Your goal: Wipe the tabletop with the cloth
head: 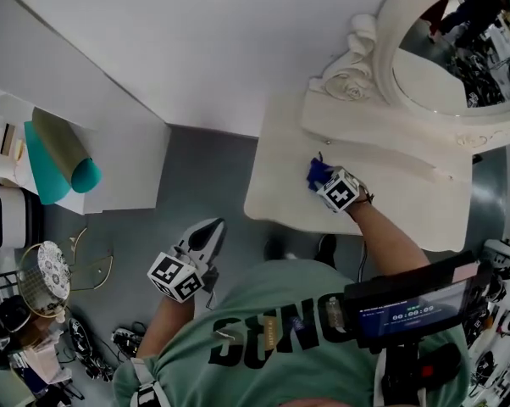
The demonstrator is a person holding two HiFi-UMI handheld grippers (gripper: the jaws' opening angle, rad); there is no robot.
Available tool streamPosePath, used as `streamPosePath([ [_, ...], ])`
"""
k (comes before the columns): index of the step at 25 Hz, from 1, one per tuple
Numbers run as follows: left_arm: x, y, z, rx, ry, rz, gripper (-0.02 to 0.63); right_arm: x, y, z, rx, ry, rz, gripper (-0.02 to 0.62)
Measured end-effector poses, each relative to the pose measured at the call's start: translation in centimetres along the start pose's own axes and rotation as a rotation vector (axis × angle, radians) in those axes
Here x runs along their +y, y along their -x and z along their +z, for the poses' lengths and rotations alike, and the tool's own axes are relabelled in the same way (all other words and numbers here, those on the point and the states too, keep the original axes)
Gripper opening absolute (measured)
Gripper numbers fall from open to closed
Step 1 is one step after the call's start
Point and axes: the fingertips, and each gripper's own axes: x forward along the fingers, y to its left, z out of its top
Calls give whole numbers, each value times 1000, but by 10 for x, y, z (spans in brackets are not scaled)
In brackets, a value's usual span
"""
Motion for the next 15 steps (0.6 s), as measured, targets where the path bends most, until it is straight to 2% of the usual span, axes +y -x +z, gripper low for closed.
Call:
streamPosePath([
  [3, 1, 7, -7, 11, 12, 37, -2, -60, -9, 24, -9, -5, -91, 107],
  [6, -3, 13, -12, 14, 17, 63, -2, -80, -22, 28, 20, 4, -118, 107],
  [12, -4, 25, -17, 3, 26, 94, -2, -76, -25, 27, 18, -14, -93, 107],
  [15, -9, 23, -18, -7, 30, 74, -2, -33, -19, 12, 64, 69, -25, 106],
])
